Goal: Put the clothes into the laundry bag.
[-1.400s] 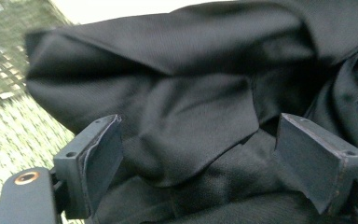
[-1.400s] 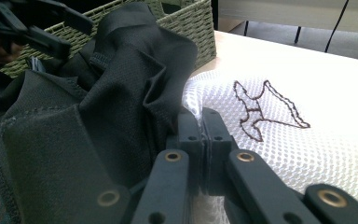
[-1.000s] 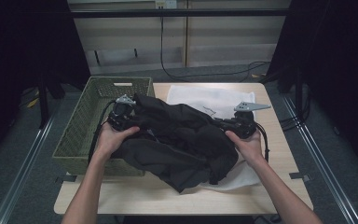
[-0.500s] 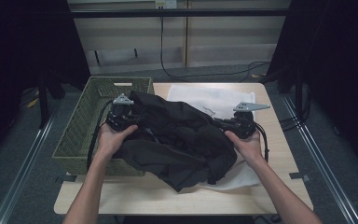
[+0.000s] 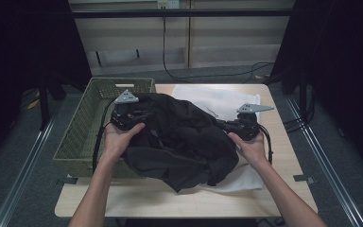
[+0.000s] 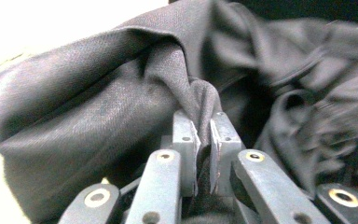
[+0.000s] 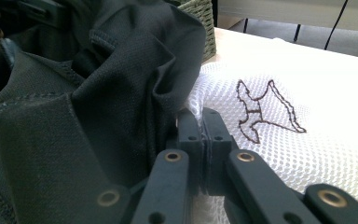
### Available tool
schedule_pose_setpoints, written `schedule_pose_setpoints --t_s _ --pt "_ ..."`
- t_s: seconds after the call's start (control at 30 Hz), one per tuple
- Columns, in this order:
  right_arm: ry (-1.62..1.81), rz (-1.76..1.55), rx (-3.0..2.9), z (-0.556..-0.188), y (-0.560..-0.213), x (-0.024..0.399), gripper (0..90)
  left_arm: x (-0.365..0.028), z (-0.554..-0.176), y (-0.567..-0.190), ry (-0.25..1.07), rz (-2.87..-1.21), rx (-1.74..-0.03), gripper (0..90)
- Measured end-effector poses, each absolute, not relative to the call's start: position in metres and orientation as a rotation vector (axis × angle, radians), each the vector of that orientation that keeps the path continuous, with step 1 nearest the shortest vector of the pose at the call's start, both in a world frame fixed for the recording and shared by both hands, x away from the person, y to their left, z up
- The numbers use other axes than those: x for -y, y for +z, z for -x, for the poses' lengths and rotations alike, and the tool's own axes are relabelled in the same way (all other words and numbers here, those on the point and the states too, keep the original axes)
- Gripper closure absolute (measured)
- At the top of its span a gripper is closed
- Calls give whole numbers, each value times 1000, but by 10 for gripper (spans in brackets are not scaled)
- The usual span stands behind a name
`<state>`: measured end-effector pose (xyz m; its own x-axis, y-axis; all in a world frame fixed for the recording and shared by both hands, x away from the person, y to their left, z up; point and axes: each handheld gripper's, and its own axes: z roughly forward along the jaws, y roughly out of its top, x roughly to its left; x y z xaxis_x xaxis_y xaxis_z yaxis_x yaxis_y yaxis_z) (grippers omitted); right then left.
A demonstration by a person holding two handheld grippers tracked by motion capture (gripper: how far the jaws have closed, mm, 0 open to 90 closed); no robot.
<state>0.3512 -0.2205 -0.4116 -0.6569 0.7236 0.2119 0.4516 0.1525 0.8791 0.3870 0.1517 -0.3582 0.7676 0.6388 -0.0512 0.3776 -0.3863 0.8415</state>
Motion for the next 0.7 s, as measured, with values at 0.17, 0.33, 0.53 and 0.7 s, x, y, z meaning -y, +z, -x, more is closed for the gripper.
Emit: schedule_pose_setpoints --t_s 0.17,0.33,0.53,0.7 --pt "1508 -1149 -2165 -351 -411 222 886 -126 -380 -345 345 -2000 -677 838" --pt "1515 -1157 -2160 -351 -411 223 886 -87 -367 -337 318 -1998 -561 839" --pt "1520 -1157 -2160 -351 -412 226 886 -44 -360 -341 254 -1997 -476 840" --pt "1529 -1174 -2161 -352 -414 227 888 -13 -354 -346 211 -2000 -410 840"
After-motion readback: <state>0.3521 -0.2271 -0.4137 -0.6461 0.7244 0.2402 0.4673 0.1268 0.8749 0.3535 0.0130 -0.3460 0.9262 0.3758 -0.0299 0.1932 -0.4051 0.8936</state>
